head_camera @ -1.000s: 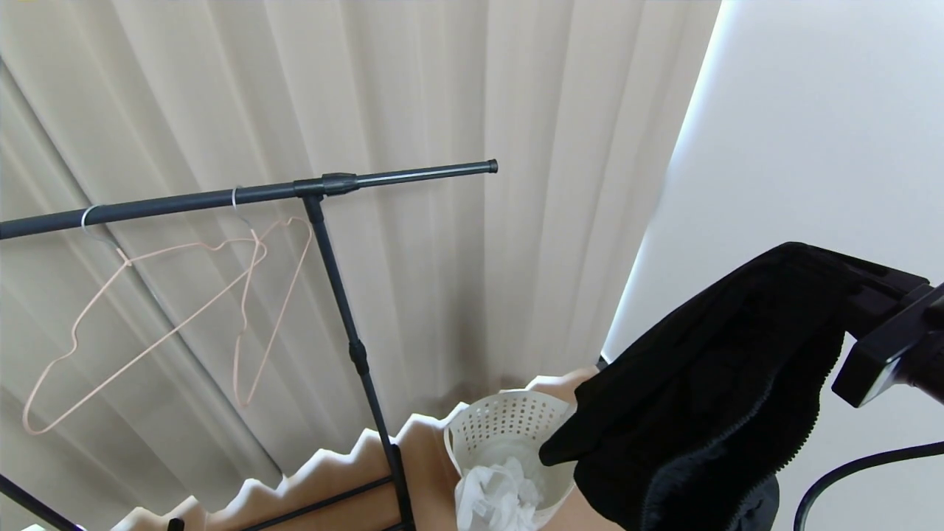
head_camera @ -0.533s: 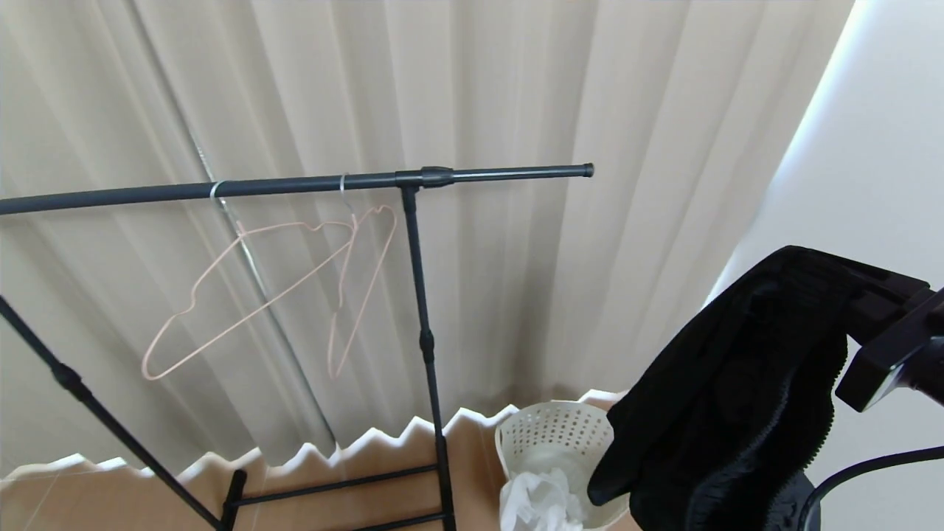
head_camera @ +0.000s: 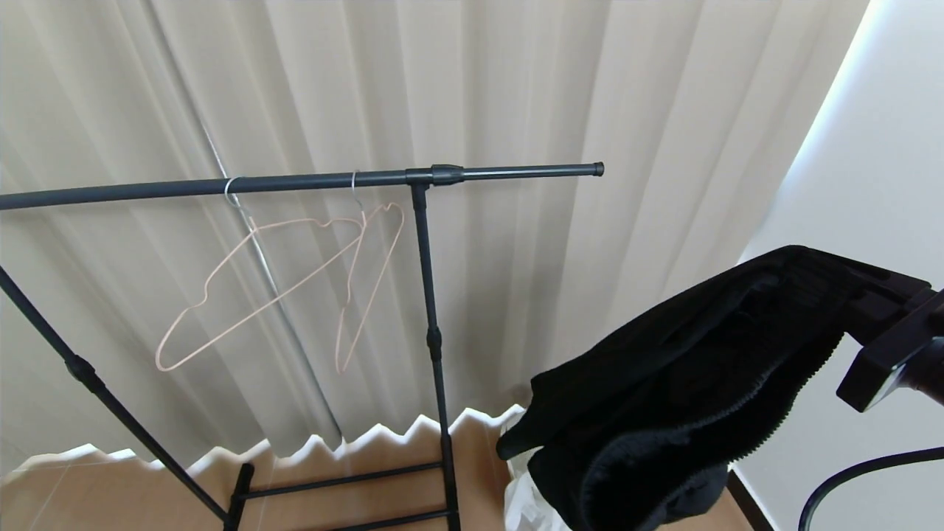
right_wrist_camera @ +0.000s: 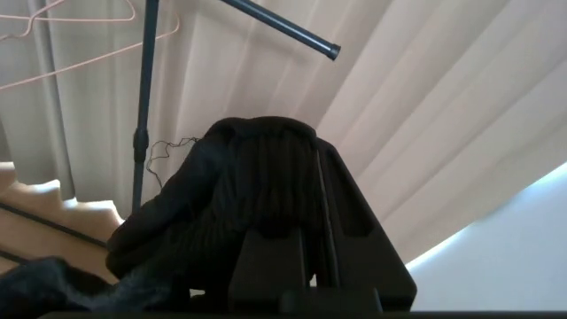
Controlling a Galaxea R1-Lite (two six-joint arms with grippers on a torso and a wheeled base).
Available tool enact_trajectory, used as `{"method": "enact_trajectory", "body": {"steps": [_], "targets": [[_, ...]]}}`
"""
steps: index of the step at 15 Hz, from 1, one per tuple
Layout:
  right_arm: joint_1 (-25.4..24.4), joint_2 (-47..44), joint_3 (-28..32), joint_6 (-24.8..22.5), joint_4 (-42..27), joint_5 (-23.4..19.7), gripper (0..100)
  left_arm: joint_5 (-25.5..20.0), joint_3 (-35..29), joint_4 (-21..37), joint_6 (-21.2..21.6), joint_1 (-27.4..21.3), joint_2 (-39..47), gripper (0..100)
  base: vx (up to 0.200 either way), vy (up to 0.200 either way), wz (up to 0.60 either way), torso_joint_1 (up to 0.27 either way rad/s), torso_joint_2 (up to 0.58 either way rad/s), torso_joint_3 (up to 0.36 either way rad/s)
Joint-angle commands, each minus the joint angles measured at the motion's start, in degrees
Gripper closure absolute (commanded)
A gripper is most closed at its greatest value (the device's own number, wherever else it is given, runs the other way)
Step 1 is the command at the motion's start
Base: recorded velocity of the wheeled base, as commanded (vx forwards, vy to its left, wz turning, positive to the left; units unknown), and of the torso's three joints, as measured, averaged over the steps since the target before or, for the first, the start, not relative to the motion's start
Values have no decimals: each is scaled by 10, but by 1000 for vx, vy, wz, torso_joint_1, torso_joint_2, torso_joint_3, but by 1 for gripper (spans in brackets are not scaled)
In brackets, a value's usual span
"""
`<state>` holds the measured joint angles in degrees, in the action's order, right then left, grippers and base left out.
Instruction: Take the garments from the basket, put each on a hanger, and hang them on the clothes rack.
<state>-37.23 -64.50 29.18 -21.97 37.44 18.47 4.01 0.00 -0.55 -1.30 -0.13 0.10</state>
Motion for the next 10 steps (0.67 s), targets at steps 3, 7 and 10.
{"method": "enact_trajectory", "body": {"steps": [3,7,10], "targets": [[0,-1,0,0,-2,0,100,0,0,-1,-1,0,0,0,-67,200,0,7,5,-2],[0,-1,0,0,-1,0,100,0,0,-1,-1,0,0,0,0,200,0,-5,-2,7],[0,-1,0,0,-1,0,100,0,0,-1,-1,0,0,0,0,200,0,7,5,-4]]}}
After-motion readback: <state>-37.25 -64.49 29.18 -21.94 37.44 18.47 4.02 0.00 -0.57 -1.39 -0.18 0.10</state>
